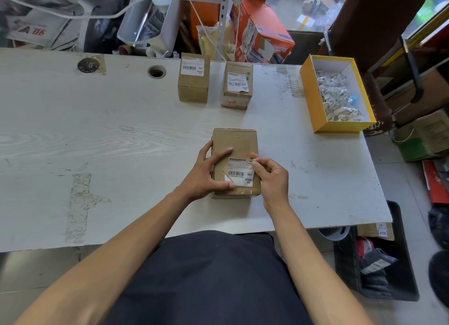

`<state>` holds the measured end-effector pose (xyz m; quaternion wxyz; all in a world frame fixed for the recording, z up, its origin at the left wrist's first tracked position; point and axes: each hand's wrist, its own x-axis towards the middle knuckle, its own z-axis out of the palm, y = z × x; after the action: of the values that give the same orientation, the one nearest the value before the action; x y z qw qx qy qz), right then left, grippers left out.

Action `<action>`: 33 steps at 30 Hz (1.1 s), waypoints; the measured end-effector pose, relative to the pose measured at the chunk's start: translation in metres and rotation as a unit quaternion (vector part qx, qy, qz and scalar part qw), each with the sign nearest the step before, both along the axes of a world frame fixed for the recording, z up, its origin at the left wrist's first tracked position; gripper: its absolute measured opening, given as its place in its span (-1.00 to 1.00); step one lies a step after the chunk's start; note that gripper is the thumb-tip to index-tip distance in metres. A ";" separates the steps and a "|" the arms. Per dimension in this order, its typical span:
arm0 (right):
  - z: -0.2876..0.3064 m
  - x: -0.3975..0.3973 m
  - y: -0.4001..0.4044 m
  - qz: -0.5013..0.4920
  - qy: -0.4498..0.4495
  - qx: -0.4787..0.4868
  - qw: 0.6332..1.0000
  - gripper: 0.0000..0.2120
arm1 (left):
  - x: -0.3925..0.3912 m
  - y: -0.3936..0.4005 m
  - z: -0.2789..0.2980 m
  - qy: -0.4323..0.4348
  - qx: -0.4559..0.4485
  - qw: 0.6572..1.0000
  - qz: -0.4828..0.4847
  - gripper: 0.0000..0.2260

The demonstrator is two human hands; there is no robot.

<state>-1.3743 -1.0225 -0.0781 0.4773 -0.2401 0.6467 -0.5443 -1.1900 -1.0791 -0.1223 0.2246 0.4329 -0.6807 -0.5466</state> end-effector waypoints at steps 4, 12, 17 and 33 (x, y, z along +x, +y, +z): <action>-0.001 -0.001 0.000 0.004 0.001 0.005 1.000 -0.87 | 0.000 0.000 0.000 0.002 -0.001 1.000 0.000 -0.18; -0.001 -0.002 0.000 0.005 0.005 0.015 1.000 -0.88 | 0.000 0.000 0.000 -0.004 -0.001 1.000 -0.001 -0.18; 0.005 -0.006 -0.004 -0.017 -0.020 0.022 0.999 -0.93 | 0.000 0.000 0.000 0.003 0.002 1.000 0.000 -0.19; 0.018 -0.009 -0.004 -0.003 -0.034 0.055 0.998 -0.89 | 0.000 0.002 0.003 -0.003 0.007 1.000 0.005 -0.19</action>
<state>-1.3829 -1.0264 -0.0601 0.5102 -0.1931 0.6595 -0.5171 -1.1903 -1.0774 -0.1194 0.2228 0.4391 -0.6756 -0.5488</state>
